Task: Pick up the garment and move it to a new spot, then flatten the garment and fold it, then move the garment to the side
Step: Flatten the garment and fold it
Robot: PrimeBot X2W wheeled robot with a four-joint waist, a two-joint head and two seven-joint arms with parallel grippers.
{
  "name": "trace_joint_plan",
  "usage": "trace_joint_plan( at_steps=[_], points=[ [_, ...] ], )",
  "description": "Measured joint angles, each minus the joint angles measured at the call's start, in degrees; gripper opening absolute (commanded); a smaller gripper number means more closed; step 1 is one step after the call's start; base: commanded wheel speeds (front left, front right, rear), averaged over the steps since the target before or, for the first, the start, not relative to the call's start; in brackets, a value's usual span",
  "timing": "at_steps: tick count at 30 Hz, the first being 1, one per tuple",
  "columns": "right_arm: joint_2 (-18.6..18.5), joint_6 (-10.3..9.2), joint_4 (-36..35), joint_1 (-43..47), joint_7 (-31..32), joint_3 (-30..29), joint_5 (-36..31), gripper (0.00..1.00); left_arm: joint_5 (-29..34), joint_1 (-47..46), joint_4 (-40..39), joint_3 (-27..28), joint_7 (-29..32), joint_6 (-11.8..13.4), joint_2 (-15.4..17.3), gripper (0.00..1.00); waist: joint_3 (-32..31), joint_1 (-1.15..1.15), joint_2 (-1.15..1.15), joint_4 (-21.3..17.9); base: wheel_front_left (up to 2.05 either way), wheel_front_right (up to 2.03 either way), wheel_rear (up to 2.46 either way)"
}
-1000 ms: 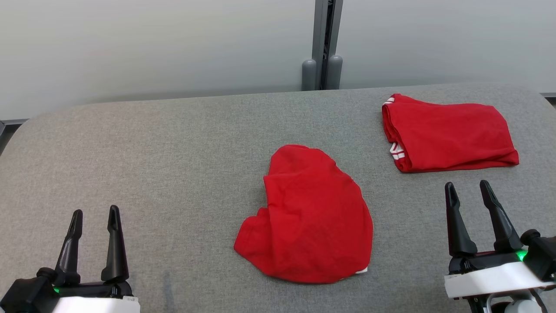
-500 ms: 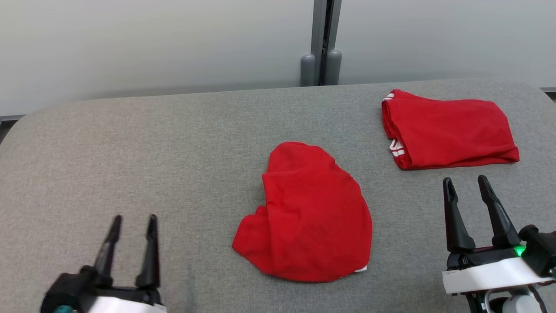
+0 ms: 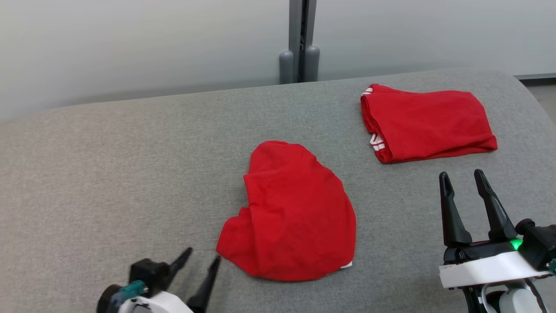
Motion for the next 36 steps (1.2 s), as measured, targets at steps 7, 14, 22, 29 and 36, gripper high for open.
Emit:
trace_joint_plan(
  at_steps=[7,14,22,29,36],
  points=[
    [0.1,0.0,-0.23,-0.79,0.0,-0.31,-0.01,1.0,-5.27,-2.62,-1.44,-14.56,3.9,0.0,5.55,1.0,1.5,0.0,0.0,-2.12,0.0,0.0,0.0],
    [0.32,0.0,-0.51,-1.17,0.0,-0.27,-0.01,1.0,-8.39,-7.21,-3.12,-22.1,6.06,0.0,10.0,1.0,3.28,0.0,0.0,-3.78,0.0,0.0,0.0],
    [0.54,0.0,-0.64,-2.15,0.0,-0.13,-0.01,1.0,-9.85,-11.61,-2.64,-26.71,5.89,0.0,10.98,0.42,5.03,0.0,0.0,-4.93,0.0,0.0,0.0],
    [0.59,0.0,-0.41,-2.18,0.0,-0.25,-0.01,1.0,-11.88,-12.41,-2.93,-29.14,6.02,0.0,12.15,0.0,5.01,0.0,0.0,-4.78,0.0,0.0,0.0],
    [0.69,0.0,0.12,-2.1,0.0,0.14,0.04,1.0,-16.62,-12.73,-9.96,-32.08,12.45,0.0,15.12,0.0,3.85,0.0,0.0,-3.54,0.0,0.0,0.0]
  ],
)
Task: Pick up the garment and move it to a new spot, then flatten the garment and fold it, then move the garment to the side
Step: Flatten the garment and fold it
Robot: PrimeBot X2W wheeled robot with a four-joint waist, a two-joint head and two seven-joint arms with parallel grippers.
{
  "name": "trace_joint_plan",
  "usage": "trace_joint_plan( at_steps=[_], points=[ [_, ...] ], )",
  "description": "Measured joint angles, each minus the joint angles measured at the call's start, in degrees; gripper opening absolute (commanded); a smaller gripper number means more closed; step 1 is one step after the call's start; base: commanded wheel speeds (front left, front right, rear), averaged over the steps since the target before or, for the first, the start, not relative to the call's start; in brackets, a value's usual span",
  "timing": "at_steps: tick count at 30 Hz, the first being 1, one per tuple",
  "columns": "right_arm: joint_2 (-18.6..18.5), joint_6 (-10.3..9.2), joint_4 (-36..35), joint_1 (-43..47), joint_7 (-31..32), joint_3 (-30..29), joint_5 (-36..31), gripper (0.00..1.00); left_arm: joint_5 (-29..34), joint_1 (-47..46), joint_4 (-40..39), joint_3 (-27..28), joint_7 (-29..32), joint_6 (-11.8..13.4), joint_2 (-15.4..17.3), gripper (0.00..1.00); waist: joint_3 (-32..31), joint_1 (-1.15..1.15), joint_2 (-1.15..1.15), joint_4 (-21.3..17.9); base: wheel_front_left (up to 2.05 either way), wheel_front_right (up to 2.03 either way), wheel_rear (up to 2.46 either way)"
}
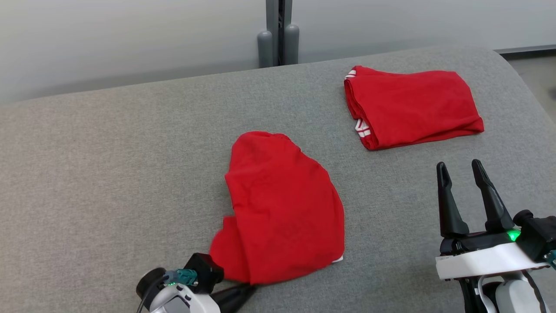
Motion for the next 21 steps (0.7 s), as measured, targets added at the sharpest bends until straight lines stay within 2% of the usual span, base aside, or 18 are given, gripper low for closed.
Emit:
trace_joint_plan(
  at_steps=[6,11,14,17,19,21],
  points=[
    [0.03,0.0,0.27,0.01,0.01,0.8,0.19,1.0,-12.15,0.36,-13.48,-2.72,10.56,0.0,6.49,0.0,-1.06,0.0,0.0,0.75,0.0,0.0,0.0],
    [0.03,0.0,0.22,0.05,0.0,0.52,0.47,1.0,-19.98,1.25,-20.89,2.54,11.83,0.34,12.21,0.0,-1.34,0.0,0.0,0.89,0.0,0.0,0.0],
    [0.02,0.0,0.18,0.14,0.0,0.2,0.54,1.0,-26.8,1.71,-21.94,5.88,13.19,0.6,15.38,0.0,-1.26,0.0,0.0,1.0,0.0,0.0,0.0],
    [0.05,0.0,0.19,0.05,0.01,0.25,0.63,1.0,-38.32,2.51,-21.83,9.1,15.1,0.48,15.73,0.0,-0.95,0.0,0.0,1.13,0.0,0.0,0.0],
    [0.03,0.0,0.27,-0.34,0.0,0.65,1.01,1.0,-46.01,2.42,-20.17,11.26,17.18,0.32,16.36,0.0,-0.71,0.0,0.0,0.94,0.0,0.0,0.0],
    [0.04,0.0,0.32,-1.14,0.0,1.25,1.26,1.0,-50.45,2.08,-16.45,13.77,18.39,0.23,18.06,0.0,-0.47,0.0,0.0,0.53,0.0,0.0,0.0]
  ],
)
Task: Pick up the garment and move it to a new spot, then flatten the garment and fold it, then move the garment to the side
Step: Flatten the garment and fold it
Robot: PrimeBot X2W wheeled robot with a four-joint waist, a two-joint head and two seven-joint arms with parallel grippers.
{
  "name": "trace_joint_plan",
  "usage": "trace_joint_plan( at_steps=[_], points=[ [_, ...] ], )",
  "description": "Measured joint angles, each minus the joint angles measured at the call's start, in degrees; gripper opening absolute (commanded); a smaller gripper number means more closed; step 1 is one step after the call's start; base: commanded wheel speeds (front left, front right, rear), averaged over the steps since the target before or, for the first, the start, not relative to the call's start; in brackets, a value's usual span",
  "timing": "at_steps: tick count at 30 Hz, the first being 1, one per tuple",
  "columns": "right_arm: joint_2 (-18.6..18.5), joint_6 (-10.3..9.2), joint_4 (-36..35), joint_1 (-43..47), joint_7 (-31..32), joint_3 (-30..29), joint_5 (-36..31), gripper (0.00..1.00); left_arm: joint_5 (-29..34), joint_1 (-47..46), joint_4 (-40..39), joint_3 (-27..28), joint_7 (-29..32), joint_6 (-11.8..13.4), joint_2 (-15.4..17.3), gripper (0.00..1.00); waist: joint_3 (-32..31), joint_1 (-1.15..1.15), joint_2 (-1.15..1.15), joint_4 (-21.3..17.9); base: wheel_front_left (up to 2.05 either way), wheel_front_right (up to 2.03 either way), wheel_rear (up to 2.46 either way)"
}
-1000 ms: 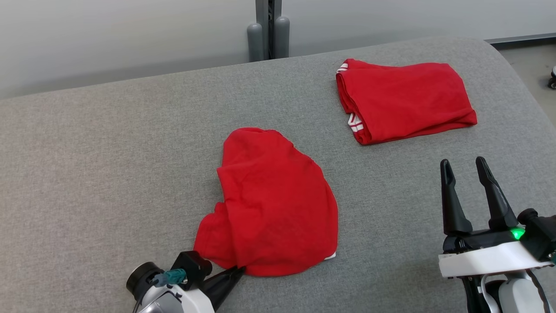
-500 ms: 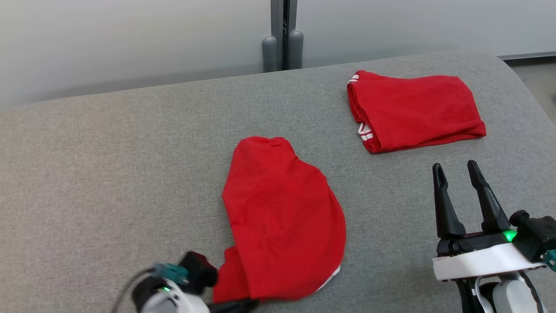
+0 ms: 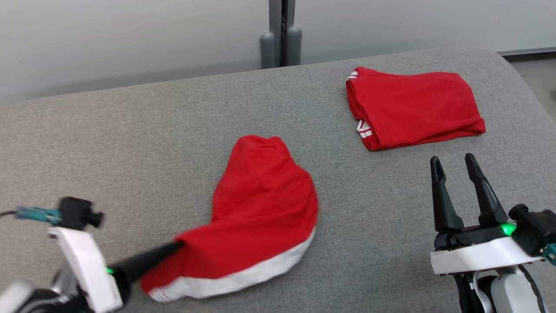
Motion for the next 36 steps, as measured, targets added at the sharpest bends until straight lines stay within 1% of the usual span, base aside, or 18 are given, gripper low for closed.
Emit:
trace_joint_plan(
  at_steps=[2,4,8,11,14,18,21,22,23,24,28,31,33,36],
  points=[
    [0.02,0.0,-0.02,-0.28,0.0,0.27,0.33,1.0,-3.23,-0.6,3.59,1.97,0.66,0.0,0.81,0.0,0.38,0.0,0.0,-0.44,0.0,0.0,0.0],
    [0.03,0.0,-0.02,-0.28,0.01,0.22,0.4,1.0,-6.16,-1.27,5.92,3.75,1.47,-0.09,0.44,0.0,0.74,0.0,0.0,-0.88,0.0,0.0,0.0],
    [0.04,0.0,0.09,-0.44,0.01,-0.09,0.41,1.0,-9.22,-2.24,10.92,6.75,2.65,-0.16,0.38,0.0,1.43,0.0,0.0,-1.5,0.0,0.0,0.0],
    [0.0,0.0,0.36,-0.86,0.0,-0.24,0.44,1.0,-8.86,-3.51,15.08,7.83,2.99,-0.16,0.16,0.0,1.81,0.0,0.0,-1.72,0.0,0.0,0.0],
    [0.02,0.0,0.64,-1.17,0.0,-0.03,0.54,1.0,-7.23,-5.72,20.03,9.04,1.37,-0.16,-0.9,0.0,2.04,0.0,0.0,-1.81,0.0,0.0,0.0],
    [0.01,0.0,1.07,-1.33,0.0,0.43,0.75,1.0,-5.04,-7.23,25.47,8.12,1.41,-0.18,-2.19,0.0,2.1,0.0,0.0,-1.92,0.0,0.0,0.0],
    [0.03,0.0,1.24,-1.34,0.0,0.52,0.76,1.0,-4.39,-8.46,27.32,7.81,1.43,-0.18,-3.46,0.0,2.01,0.0,0.0,-1.85,0.0,0.0,0.0],
    [0.01,0.0,1.34,-1.32,0.0,0.47,0.76,1.0,-4.23,-8.86,27.78,7.79,1.43,-0.18,-3.71,0.27,1.98,0.0,0.0,-1.77,0.0,0.0,0.0],
    [-0.01,0.0,1.37,-1.32,0.0,0.43,0.76,1.0,-3.91,-9.16,28.09,7.81,1.43,-0.18,-3.94,0.85,1.95,0.0,0.0,-1.66,0.0,0.0,0.0],
    [0.02,0.0,1.43,-1.32,0.01,0.42,0.76,1.0,-3.76,-9.17,28.21,7.77,1.43,-0.18,-4.16,1.0,1.91,0.0,0.0,-1.53,0.0,0.0,0.0],
    [0.0,0.0,1.72,-1.31,0.0,0.13,0.75,1.0,-2.75,-9.18,26.64,7.32,2.0,-0.18,-4.39,1.0,1.68,0.0,0.0,-0.52,0.0,0.0,0.0],
    [0.0,0.0,1.89,-1.31,0.0,0.15,0.74,1.0,-0.67,-9.2,24.75,7.22,0.91,-0.18,-3.34,1.0,1.49,0.0,0.0,0.48,0.0,0.0,0.0],
    [0.02,0.0,1.99,-1.32,0.0,0.26,0.71,1.0,0.57,-9.2,22.8,7.66,-0.65,-0.18,-2.66,1.0,1.35,0.0,0.0,1.17,0.0,0.0,0.0],
    [0.02,0.0,2.14,-1.32,0.0,0.36,0.53,1.0,4.08,-9.19,19.52,8.67,-5.61,-0.18,-1.32,1.0,1.19,0.0,0.0,2.19,0.0,0.0,0.0]
  ],
)
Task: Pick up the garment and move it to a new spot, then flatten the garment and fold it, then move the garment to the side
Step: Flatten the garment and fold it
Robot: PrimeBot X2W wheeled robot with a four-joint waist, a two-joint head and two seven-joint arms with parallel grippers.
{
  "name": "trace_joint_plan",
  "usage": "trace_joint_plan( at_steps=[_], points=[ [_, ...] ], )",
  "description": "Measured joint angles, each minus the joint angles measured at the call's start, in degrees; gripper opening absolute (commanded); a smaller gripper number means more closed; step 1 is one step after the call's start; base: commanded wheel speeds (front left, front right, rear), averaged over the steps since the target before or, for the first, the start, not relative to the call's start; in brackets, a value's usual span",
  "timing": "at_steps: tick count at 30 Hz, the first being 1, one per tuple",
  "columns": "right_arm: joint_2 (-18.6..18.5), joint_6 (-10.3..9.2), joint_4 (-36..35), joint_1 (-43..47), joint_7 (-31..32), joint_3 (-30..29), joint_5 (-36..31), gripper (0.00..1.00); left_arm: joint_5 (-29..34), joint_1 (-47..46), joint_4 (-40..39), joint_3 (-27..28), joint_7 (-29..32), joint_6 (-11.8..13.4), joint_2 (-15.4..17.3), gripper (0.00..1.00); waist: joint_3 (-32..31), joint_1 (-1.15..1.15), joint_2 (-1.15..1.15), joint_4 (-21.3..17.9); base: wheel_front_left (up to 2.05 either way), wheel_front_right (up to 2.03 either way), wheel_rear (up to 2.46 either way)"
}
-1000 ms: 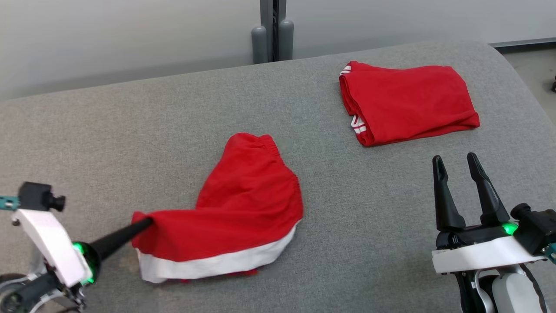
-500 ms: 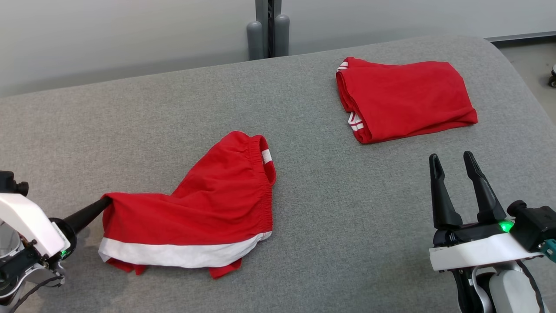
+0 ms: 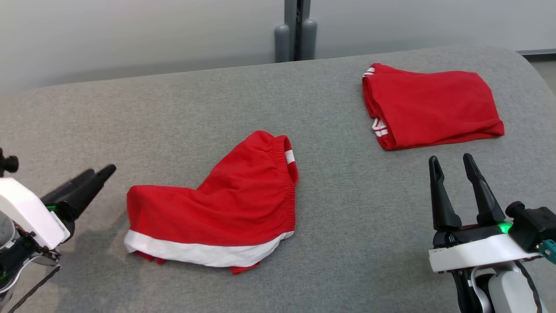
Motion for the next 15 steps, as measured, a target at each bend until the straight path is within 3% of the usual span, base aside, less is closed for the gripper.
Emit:
trace_joint_plan(
  at_steps=[7,8,9,15],
  points=[
    [0.01,0.0,0.54,0.05,0.01,0.42,-0.23,1.0,11.52,2.43,-3.65,0.31,-14.38,0.0,2.0,1.0,-0.49,0.0,0.0,2.15,0.0,0.0,0.0],
    [0.0,0.0,0.59,0.07,0.0,0.41,-0.34,1.0,16.18,2.6,-4.35,1.09,-20.65,0.6,1.69,1.0,-0.63,0.0,0.0,2.82,0.0,0.0,0.0],
    [0.02,0.0,0.62,0.08,0.01,0.52,-0.46,1.0,17.48,2.65,-4.66,1.52,-23.06,1.12,1.33,1.0,-0.69,0.0,0.0,3.16,0.0,0.0,0.0],
    [0.02,0.0,0.9,0.27,0.0,0.63,-0.81,1.0,26.38,6.33,-5.94,-0.59,-31.59,6.21,-1.81,1.0,-1.15,0.0,0.0,5.26,0.0,0.0,0.0]
  ],
)
